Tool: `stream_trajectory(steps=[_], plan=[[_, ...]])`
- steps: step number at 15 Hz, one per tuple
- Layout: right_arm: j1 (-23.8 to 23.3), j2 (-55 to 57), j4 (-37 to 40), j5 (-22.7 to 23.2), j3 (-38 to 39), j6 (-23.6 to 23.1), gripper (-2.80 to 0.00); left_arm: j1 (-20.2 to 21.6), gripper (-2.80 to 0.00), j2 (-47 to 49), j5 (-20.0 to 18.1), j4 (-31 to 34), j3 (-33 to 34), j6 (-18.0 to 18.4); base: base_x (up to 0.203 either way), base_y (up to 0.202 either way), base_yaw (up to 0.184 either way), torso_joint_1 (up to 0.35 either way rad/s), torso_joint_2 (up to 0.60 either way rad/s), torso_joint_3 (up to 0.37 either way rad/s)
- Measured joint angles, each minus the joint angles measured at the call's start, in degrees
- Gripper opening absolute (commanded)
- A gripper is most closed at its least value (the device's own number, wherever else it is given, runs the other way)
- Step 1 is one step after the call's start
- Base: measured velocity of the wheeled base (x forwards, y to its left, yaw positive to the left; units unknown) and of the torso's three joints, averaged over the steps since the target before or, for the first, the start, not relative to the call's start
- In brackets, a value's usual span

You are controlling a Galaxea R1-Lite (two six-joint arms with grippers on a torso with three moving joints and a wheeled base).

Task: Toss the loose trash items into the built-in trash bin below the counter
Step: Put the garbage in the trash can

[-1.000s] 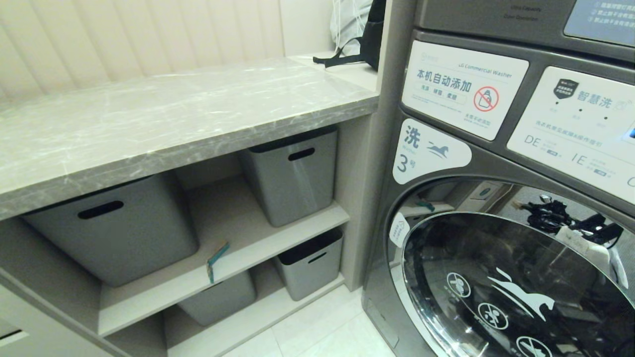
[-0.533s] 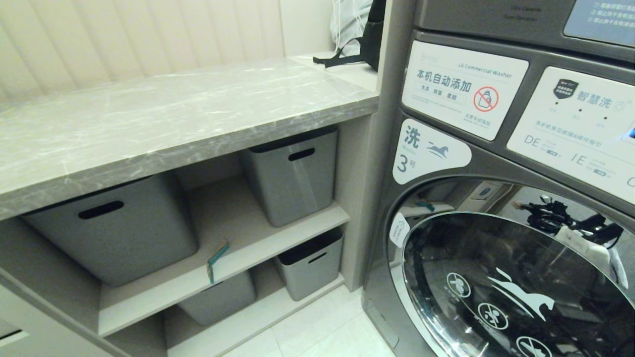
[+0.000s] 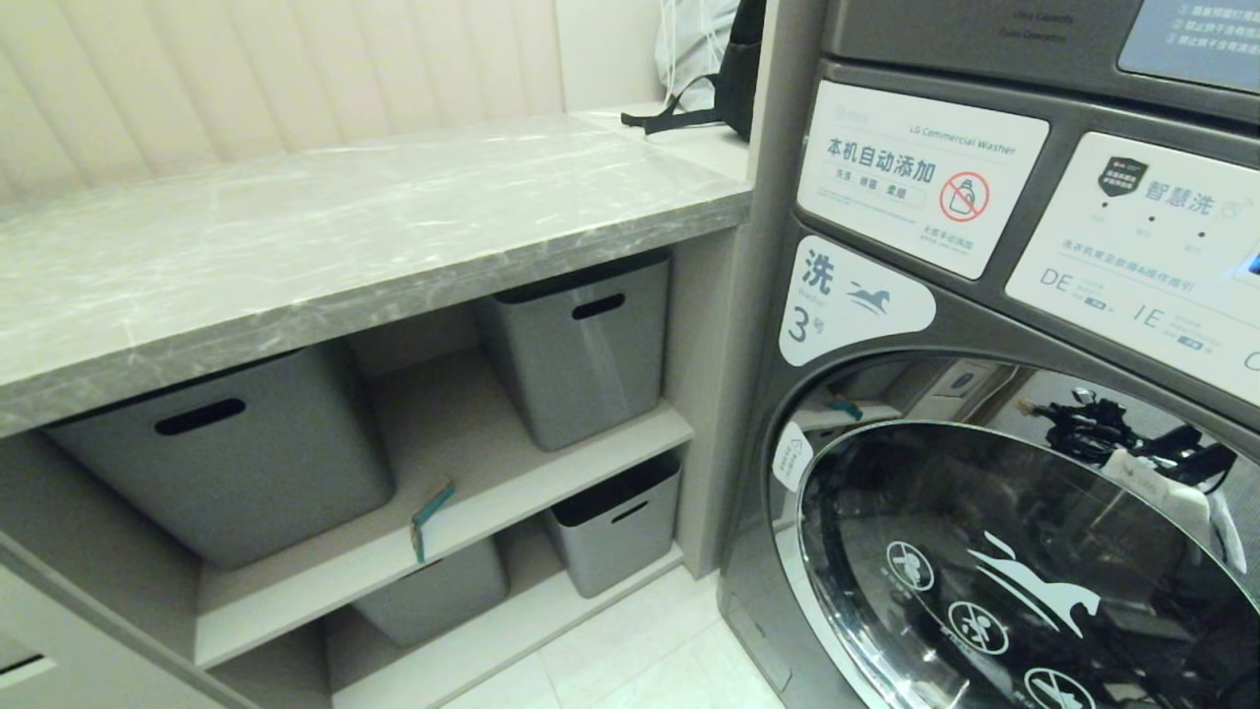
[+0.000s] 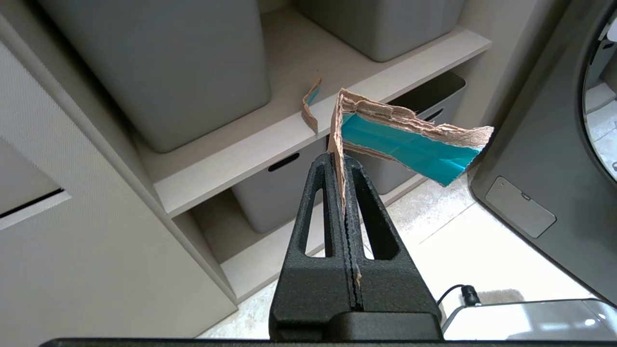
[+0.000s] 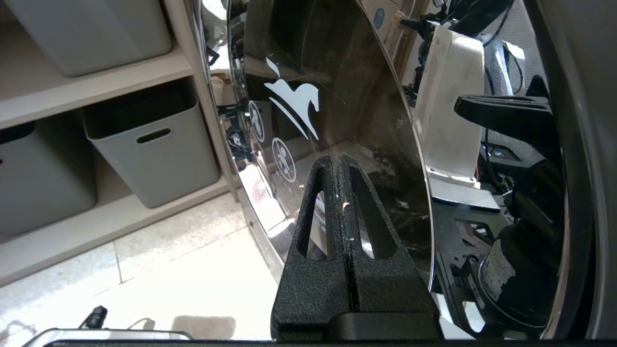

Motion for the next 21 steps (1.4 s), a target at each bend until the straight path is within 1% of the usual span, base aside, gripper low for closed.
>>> stream_trajectory(steps=[3,15,16,18,21], plan=[[0.0,0.0,-0.1,0.2,0.0,-1.1,-2.8,0.0,-2.8,0.0,-0.1,0.0,0.0,0.1,0.003,-0.013,0.051,0.001,0.0,0.001],[0.0,0.0,0.0,0.2,0.0,-1.2,-2.8,0.0,-2.8,0.0,-0.2,0.1,0.0,0.1,0.001,-0.008,0.173,0.004,0.0,0.002],[0.0,0.0,0.0,0.2,0.0,-1.1,-2.8,0.0,-2.8,0.0,-0.2,0.1,0.0,0.1,0.0,-0.007,0.171,-0.002,0.0,0.002],[0.0,0.0,0.0,-0.2,0.0,1.0,-2.8,0.0,-2.8,0.0,-0.2,0.1,0.0,0.1,0.001,-0.006,0.148,0.002,0.01,0.006],[0.0,0.0,0.0,-0.3,0.0,1.4,-2.8,0.0,-2.8,0.0,-0.2,0.1,0.0,0.1,0.003,0.001,0.028,0.001,0.0,0.001]])
